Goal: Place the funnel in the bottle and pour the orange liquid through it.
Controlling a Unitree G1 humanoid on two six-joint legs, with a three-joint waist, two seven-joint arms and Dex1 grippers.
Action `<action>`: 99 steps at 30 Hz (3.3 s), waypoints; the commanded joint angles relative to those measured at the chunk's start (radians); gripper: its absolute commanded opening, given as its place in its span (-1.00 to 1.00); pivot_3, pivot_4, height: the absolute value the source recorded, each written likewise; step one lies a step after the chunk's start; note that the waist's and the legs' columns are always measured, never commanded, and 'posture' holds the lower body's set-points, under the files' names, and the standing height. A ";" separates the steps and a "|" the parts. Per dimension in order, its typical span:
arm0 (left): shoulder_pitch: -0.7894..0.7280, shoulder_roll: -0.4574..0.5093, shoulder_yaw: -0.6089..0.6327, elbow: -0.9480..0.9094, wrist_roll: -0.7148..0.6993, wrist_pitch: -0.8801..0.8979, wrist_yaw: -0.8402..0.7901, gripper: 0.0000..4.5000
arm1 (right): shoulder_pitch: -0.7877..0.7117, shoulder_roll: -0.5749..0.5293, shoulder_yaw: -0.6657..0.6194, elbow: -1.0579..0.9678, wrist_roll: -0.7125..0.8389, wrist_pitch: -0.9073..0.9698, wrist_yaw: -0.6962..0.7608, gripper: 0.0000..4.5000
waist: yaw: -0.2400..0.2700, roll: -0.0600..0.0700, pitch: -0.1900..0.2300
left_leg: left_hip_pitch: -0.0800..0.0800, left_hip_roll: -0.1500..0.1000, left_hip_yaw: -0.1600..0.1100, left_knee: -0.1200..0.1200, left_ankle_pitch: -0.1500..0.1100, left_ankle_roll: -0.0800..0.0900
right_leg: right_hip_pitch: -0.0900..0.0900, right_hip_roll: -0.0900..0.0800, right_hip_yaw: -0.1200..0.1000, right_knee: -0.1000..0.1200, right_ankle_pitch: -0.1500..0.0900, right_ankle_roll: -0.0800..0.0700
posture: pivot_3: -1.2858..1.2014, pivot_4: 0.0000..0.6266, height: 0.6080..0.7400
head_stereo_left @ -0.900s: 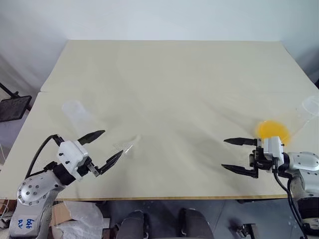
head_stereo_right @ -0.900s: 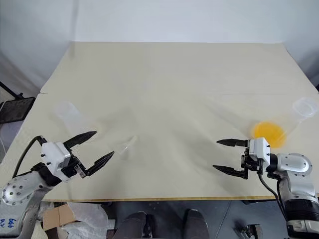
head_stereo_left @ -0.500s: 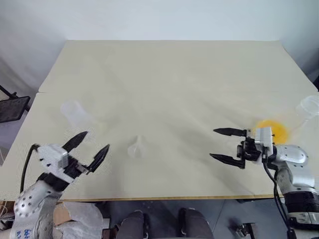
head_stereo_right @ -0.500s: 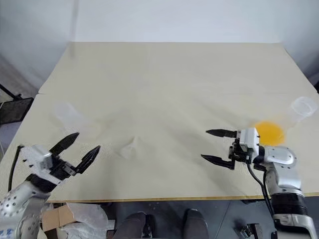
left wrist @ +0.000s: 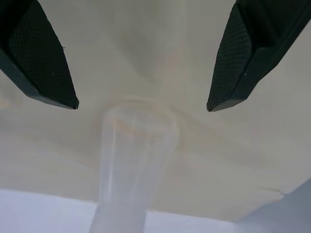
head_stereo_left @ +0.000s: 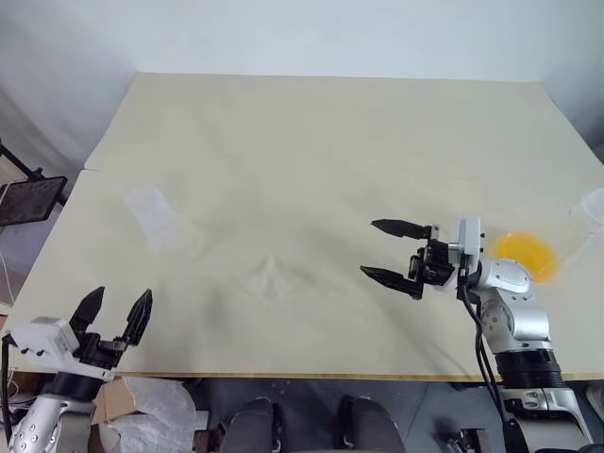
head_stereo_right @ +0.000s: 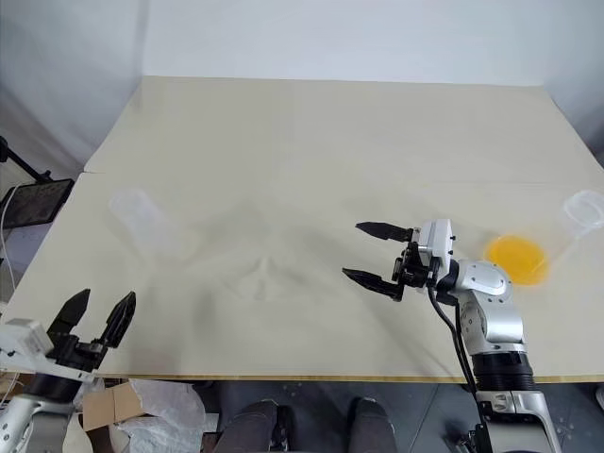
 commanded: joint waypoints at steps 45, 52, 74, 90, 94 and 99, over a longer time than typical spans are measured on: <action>-0.936 0.222 -0.415 0.271 0.098 0.248 -0.218 0.07 | 0.158 -0.074 -0.180 -0.065 0.004 -0.099 -0.123 1.00 | 0.015 -0.001 0.000 | -0.001 -0.003 0.000 0.001 0.001 -0.001 | -0.001 0.002 -0.001 0.003 0.000 0.001 | 0.03 -0.52 1.00; -1.246 -0.002 -0.631 0.700 0.231 0.074 -0.409 0.07 | 0.394 -0.142 -0.354 -0.188 0.025 -0.080 -0.192 1.00 | 0.017 -0.001 0.000 | -0.001 -0.005 0.006 0.000 0.001 0.000 | 0.000 0.005 -0.004 0.000 0.001 0.001 | 0.03 -0.52 1.00; -1.400 -0.217 -0.699 1.193 0.427 -0.199 -0.531 0.99 | 0.546 -0.044 -0.291 -0.465 0.031 -0.006 -0.398 1.00 | 0.014 -0.003 0.002 | -0.002 -0.004 0.009 0.000 0.002 0.001 | -0.003 0.004 -0.001 -0.002 0.001 0.001 | 0.03 -0.52 1.00; -1.065 0.136 -0.490 0.609 0.260 -0.058 -0.630 0.99 | 0.304 -0.114 -0.189 -0.259 0.041 0.003 -0.225 1.00 | 0.009 -0.003 0.001 | -0.001 -0.002 0.006 0.002 0.002 0.001 | -0.003 0.004 -0.002 0.003 0.001 0.001 | 0.03 -0.52 1.00; -0.856 0.243 -0.366 0.381 0.184 0.017 -0.597 0.99 | 0.240 -0.157 -0.109 -0.240 0.071 0.074 -0.084 1.00 | 0.010 -0.003 0.001 | -0.001 0.000 0.004 0.002 0.002 0.001 | -0.003 0.003 -0.002 0.003 0.001 0.001 | 0.03 -0.52 1.00; -0.492 0.313 -0.135 0.175 0.119 0.103 -0.533 0.99 | 0.150 -0.164 -0.036 -0.208 0.048 0.063 0.014 1.00 | 0.000 -0.003 0.001 | -0.001 0.001 0.003 0.002 0.002 0.001 | -0.002 0.003 -0.003 0.003 0.001 0.001 | 0.03 -0.52 1.00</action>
